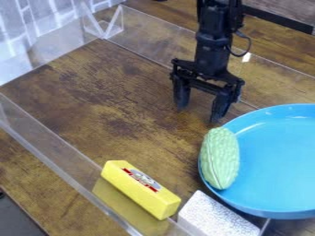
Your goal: Put the white object in the blue tray
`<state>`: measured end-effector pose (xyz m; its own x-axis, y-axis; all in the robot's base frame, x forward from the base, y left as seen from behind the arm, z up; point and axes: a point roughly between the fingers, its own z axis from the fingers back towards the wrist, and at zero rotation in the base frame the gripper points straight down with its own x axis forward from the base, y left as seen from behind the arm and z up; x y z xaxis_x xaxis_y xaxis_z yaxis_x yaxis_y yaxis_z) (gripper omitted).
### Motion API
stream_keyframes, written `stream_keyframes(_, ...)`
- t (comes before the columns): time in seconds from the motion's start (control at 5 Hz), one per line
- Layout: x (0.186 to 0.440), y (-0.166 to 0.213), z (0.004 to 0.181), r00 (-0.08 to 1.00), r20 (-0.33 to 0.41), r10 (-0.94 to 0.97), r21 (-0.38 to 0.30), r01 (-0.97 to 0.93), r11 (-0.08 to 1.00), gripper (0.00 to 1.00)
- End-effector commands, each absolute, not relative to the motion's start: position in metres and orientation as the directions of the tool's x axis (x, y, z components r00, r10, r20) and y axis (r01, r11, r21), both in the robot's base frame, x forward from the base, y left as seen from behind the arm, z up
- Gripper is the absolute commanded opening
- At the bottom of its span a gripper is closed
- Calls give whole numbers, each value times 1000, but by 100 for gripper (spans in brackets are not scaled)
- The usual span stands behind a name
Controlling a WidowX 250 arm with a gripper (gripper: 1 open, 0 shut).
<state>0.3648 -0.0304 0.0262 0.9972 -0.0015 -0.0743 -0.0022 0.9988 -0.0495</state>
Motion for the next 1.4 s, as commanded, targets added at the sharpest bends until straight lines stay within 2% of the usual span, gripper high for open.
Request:
stream_keyframes(0.0,363,-33,35,995,-42,-86,-54,84,995,100)
stream_keyframes(0.2,359,-28,34,989,-46,-142,-55,139,989,100)
stream_keyframes(0.6,356,-53,38,972,-50,-229,-59,226,972,100)
stream_keyframes(1.0,343,-82,35,929,-49,-368,-58,365,929,100)
stream_keyframes(1.2,344,-80,36,924,-47,-380,-56,377,924,100)
